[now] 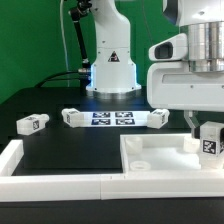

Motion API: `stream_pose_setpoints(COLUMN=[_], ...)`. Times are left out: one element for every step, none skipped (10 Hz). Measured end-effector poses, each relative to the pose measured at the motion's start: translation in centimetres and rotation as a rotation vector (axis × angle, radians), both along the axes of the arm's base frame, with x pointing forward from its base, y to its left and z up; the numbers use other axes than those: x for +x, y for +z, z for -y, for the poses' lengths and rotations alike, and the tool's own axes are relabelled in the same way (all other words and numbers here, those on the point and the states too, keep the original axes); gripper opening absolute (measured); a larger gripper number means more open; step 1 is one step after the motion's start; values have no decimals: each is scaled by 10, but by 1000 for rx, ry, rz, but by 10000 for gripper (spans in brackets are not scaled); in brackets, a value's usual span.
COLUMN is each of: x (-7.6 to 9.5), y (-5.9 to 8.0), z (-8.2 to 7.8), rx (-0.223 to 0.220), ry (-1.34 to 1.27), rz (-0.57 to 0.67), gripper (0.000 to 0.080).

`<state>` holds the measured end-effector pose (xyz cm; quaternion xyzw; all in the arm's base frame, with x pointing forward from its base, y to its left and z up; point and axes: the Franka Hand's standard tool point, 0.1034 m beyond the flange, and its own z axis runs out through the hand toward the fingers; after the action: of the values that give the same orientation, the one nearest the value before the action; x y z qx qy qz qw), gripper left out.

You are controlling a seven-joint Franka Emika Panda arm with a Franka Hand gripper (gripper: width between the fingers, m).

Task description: Assemble square table

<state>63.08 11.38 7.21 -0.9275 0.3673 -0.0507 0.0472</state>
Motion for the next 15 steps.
stream_pose_setpoints(x=[-1, -1, -2, -4, -4, -3, -3, -3, -3, -3, -3, -3, -4, -7, -7], y=[0, -1, -1, -1, -1, -1, -1, -1, -1, -1, -1, -1, -2, -4, -2], z=[0, 1, 3, 3, 2, 2, 1, 0, 0, 0, 0, 0, -1, -7, -11], rx=[16, 33, 66, 122, 178, 227, 240, 246, 252, 255, 257, 253, 230, 184, 163], ry=[-145, -286, -448, -633, -806, -968, -1057, -1109, -1174, -1209, -1221, -1198, -1107, -959, -835], rz=[-14, -25, -39, -69, -101, -123, -132, -137, -147, -153, -152, -150, -138, -119, -107], gripper=[290, 290, 290, 290, 290, 291, 291, 291, 291, 291, 291, 291, 403, 544, 544])
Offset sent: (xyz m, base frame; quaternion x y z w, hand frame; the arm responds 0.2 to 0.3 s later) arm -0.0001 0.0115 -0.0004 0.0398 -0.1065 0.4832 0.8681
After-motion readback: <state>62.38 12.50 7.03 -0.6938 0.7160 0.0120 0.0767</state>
